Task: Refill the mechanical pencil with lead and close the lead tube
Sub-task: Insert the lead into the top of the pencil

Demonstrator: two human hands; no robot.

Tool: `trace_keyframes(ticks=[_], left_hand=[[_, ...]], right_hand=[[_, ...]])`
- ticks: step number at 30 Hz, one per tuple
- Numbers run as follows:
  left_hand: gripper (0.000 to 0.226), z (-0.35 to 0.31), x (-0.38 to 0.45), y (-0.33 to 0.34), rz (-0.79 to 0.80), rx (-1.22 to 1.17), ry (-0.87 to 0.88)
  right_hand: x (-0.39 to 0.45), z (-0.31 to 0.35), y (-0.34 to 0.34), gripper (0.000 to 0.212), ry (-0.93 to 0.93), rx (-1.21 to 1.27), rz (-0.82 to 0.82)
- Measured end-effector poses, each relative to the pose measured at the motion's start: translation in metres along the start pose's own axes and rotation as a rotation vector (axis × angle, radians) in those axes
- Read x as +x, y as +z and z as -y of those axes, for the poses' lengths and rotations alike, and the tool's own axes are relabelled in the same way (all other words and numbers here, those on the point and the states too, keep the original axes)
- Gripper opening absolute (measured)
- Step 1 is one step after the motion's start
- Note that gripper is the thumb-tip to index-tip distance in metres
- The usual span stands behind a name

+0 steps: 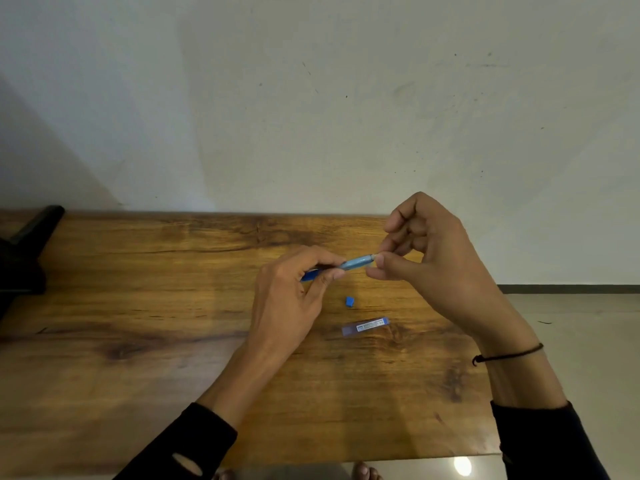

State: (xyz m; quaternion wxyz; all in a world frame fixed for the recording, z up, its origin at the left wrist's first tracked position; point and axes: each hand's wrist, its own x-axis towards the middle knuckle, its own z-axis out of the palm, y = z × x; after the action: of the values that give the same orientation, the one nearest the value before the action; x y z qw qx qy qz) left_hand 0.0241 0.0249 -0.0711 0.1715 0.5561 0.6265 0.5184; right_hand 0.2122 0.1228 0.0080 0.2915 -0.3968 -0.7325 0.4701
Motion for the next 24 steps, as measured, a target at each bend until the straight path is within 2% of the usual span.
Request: trace_keyframes(ticks=[3,7,14,20,24], left_hand=[[0.01,-0.003,-0.001,0.0,-0.019,0.071,0.056],[0.008,-0.006,-0.002,-0.002,-0.048,0.133,0.083],[0.006,-0.01,-0.003,-0.003,-0.093,0.261,0.156],[0.007,-0.01,-0.002,-0.005,-0.115,0.247,0.137],[0.008,-0.008,-0.002,-0.005,-0.093,0.233,0.124]], right_hand=[[0.0,-0.004,-0.002,0.036,0.074,0.118,0.024],[0.0,-0.004,-0.003,0.032,0.083,0.118,0.039],[0.001,0.0,0.003,0.04,-0.05,-0.177,0.013],[0.0,0.0,0.007,0.04,-0.142,-0.211,-0.026],[-0.001,0.001,0.013,0.04,-0.222,-0.333,-0.045]])
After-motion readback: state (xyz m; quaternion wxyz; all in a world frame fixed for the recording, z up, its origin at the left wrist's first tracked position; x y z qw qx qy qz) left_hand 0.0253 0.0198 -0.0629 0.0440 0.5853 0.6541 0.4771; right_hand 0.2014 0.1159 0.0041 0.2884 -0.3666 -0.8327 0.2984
